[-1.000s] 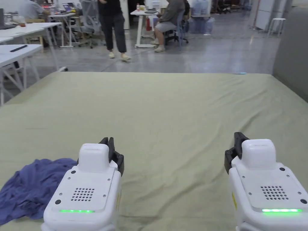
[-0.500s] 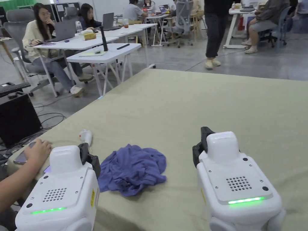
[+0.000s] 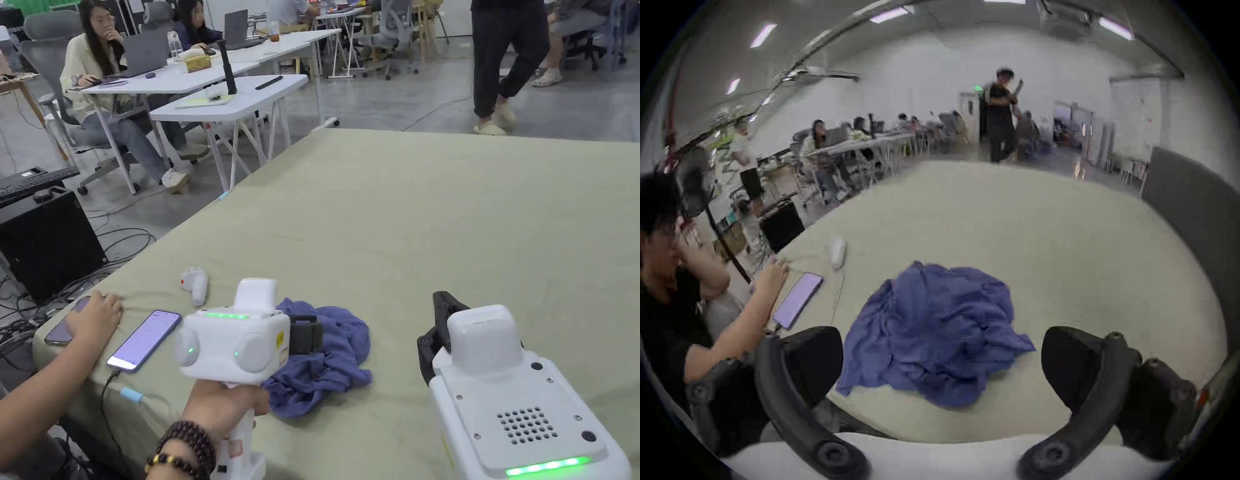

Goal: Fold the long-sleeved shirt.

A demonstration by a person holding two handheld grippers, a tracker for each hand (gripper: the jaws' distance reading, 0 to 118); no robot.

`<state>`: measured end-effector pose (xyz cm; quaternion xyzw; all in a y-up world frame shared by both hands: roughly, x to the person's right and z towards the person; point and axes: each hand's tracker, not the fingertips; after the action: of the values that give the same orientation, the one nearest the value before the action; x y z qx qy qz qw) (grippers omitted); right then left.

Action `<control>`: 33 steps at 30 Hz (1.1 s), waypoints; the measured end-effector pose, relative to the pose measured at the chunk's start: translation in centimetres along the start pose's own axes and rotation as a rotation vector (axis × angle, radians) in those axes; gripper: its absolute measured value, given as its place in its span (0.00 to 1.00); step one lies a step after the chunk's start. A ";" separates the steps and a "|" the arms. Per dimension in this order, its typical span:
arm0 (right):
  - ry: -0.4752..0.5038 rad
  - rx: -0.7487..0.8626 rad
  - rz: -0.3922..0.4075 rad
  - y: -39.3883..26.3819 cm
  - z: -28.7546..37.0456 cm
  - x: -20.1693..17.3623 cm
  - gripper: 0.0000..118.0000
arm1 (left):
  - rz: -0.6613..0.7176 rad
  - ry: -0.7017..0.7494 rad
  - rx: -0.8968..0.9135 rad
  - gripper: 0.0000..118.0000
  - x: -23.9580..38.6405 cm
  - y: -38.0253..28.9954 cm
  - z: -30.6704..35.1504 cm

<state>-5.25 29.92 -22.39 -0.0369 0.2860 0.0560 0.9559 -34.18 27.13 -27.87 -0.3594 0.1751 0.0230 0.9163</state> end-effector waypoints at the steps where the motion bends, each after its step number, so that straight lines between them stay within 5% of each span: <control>1: -0.002 -0.010 0.004 -0.3 -0.2 0.1 0.00 | 0.007 -0.012 -0.043 1.00 0.2 0.5 -1.6; 5: -0.011 -0.063 0.013 -1.7 -1.6 0.8 0.00 | 0.085 -0.083 -0.222 1.00 0.7 1.7 -9.0; 9: -0.027 -0.097 0.021 -2.5 -2.6 1.6 0.00 | 0.030 0.006 -0.308 0.98 1.1 0.9 -14.7; 13: -0.043 -0.124 0.020 -3.1 -3.7 2.3 0.00 | 0.038 0.005 -0.481 0.75 0.3 -0.2 -17.3; 15: -0.046 -0.135 0.020 -3.4 -3.9 2.5 0.00 | 0.070 -0.038 -0.325 0.70 0.1 0.7 -15.3; 16: -0.045 -0.137 0.020 -3.5 -3.9 2.6 0.00 | 0.049 -0.033 -0.308 0.44 -0.1 0.5 -14.6; 17: -0.047 -0.139 0.018 -3.6 -3.9 2.7 0.00 | 0.009 0.015 -0.275 0.32 -0.1 0.8 -14.1; 21: -0.051 -0.141 0.012 -3.9 -3.2 3.2 0.00 | 0.044 -0.045 -0.268 0.30 -0.1 1.5 -12.2; 25: -0.077 -0.146 -0.002 -4.0 -2.1 5.0 0.01 | -0.060 -0.177 -0.124 0.19 3.6 3.4 -8.8; 33: -0.304 -0.126 -0.042 -3.5 4.4 13.4 0.01 | -0.298 -0.516 0.009 0.17 24.1 7.0 -3.2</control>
<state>8.70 28.10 -25.99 -0.0939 0.1332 0.0589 0.9849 -13.71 28.14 -42.78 -0.3594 -0.1181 -0.0219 0.9254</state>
